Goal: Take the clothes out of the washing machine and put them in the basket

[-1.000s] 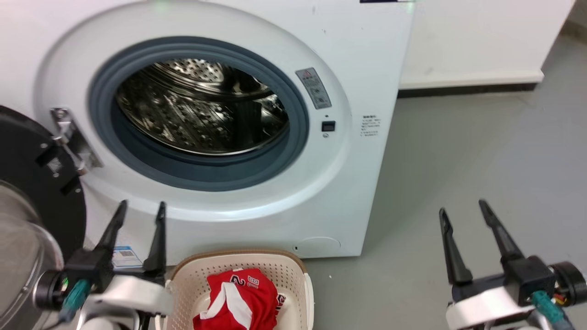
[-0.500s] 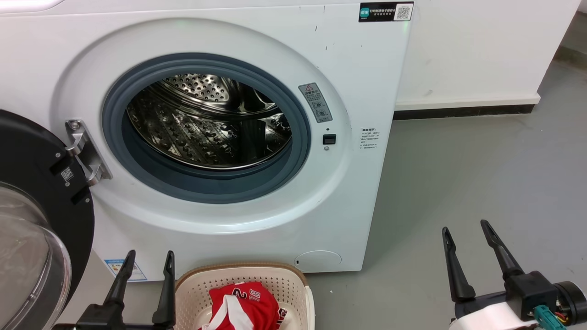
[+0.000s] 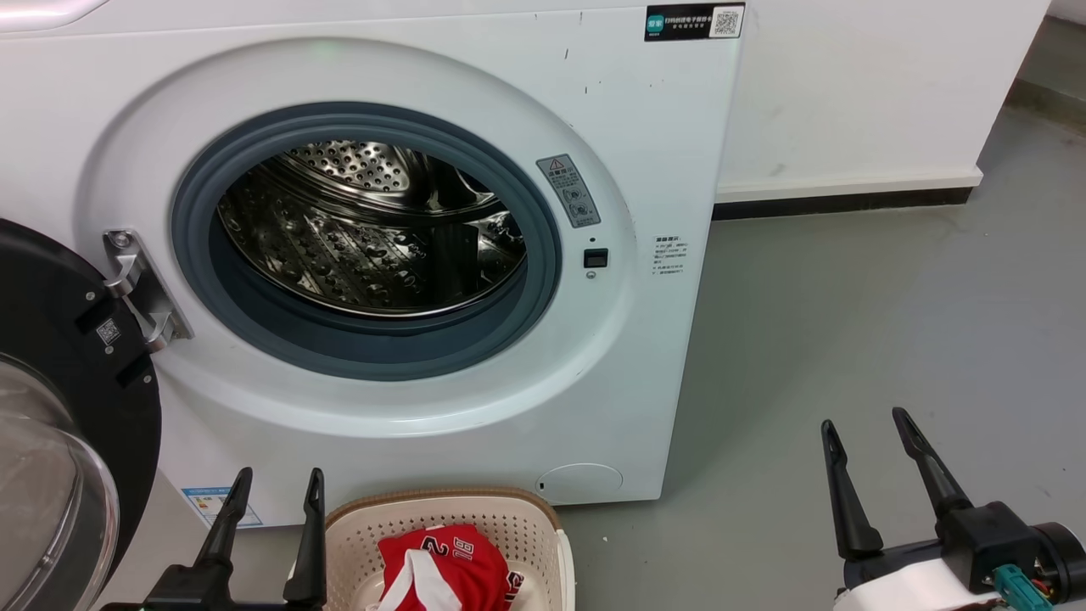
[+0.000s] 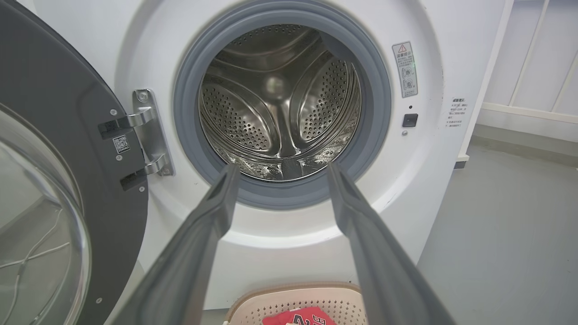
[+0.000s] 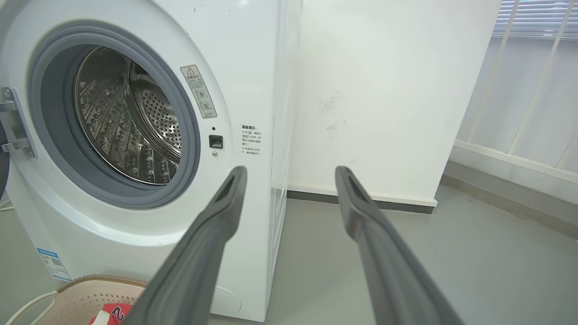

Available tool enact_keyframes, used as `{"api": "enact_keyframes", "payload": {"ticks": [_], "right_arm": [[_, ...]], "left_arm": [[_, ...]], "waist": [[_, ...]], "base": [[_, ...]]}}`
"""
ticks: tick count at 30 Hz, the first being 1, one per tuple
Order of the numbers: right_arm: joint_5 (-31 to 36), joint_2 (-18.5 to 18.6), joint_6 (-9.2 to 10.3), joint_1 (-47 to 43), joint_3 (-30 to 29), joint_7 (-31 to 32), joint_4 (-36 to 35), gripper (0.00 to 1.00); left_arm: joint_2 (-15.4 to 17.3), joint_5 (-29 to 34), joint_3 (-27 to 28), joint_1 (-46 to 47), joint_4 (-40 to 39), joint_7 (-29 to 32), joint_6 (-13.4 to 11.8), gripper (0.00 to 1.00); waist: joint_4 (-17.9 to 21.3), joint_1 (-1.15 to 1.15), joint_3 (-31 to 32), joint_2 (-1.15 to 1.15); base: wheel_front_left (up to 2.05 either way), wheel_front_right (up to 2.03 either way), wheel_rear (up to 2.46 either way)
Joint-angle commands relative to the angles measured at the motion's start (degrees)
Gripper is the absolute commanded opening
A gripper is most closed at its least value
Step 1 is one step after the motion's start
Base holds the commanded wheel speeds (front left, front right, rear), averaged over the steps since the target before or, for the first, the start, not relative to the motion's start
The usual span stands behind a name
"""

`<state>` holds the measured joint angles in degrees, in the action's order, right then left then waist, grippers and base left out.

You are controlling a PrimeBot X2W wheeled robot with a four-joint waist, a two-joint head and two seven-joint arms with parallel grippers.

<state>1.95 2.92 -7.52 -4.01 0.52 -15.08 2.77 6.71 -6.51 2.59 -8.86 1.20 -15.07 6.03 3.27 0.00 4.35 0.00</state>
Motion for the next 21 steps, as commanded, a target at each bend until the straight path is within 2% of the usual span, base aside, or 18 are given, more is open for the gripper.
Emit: {"api": "enact_keyframes", "payload": {"ticks": [1,18,19,21], "right_arm": [[-0.6,-0.1,0.06,0.3,-0.2,-0.1,-0.1,1.0],[-0.7,-0.1,0.06,0.6,-0.5,-0.1,0.1,1.0],[-0.5,0.0,0.0,0.1,-0.4,0.0,0.0,0.0],[-0.6,0.0,-0.01,-0.3,-0.3,0.1,0.8,0.0]], "left_arm": [[-0.3,0.4,0.3,0.6,0.0,-0.1,0.1,1.0],[-2.1,1.2,1.9,0.4,-1.2,-0.1,0.1,1.0],[-2.0,1.1,1.8,0.0,-1.0,0.0,0.0,0.0],[-2.1,1.0,1.7,-0.1,-0.1,0.1,0.0,0.0]], "waist": [[0.1,0.0,0.0,0.0],[1.0,0.0,-0.1,0.0],[1.0,0.0,-0.1,0.0],[1.0,0.0,-0.1,0.0]], "base": [[0.0,0.0,0.0],[0.0,0.0,0.0],[0.0,0.0,0.0],[0.0,0.0,0.0]]}}
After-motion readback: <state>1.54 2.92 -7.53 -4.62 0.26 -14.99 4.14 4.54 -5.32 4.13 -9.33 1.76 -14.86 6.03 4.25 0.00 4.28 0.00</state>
